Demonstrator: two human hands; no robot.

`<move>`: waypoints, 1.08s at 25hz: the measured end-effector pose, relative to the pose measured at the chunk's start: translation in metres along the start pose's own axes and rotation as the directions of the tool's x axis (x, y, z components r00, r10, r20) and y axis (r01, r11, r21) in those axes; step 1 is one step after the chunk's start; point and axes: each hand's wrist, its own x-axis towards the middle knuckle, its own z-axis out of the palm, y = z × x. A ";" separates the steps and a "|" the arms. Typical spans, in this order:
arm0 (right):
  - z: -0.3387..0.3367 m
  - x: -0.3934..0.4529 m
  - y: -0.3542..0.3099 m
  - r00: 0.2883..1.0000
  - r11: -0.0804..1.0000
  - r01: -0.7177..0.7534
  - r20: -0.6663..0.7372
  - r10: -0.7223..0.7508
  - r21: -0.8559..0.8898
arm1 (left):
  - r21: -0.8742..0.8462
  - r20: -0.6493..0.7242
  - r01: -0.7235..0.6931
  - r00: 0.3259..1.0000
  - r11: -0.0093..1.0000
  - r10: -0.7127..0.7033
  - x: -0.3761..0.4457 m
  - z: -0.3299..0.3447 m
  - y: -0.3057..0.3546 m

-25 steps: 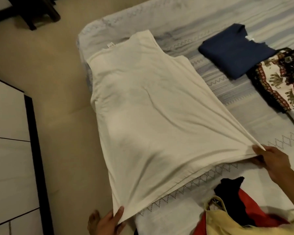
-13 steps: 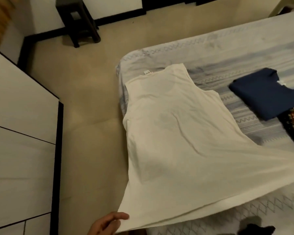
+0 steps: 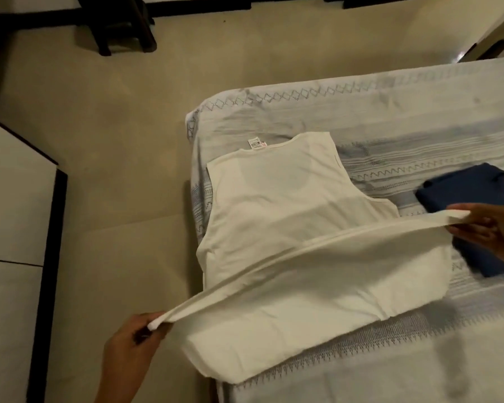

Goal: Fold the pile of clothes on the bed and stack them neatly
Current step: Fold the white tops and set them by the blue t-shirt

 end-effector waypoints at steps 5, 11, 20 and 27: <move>0.022 0.021 0.076 0.873 0.635 -0.345 -0.485 -0.053 -0.691 | -0.177 0.231 0.584 0.807 0.793 -0.543 0.065 0.064 -0.034; -0.010 0.003 0.152 0.752 0.475 -0.524 -0.646 -0.131 -0.707 | -0.240 0.580 0.889 0.453 0.389 -0.678 0.015 0.118 -0.067; -0.016 -0.058 0.136 0.883 0.766 -0.365 -0.457 0.104 -0.530 | -0.053 0.048 0.446 0.895 0.893 -0.444 -0.037 0.104 -0.082; -0.025 -0.119 0.126 0.857 0.786 -0.224 -0.501 -0.122 -0.576 | -0.019 -0.278 0.344 0.900 0.939 -0.335 -0.066 0.081 -0.021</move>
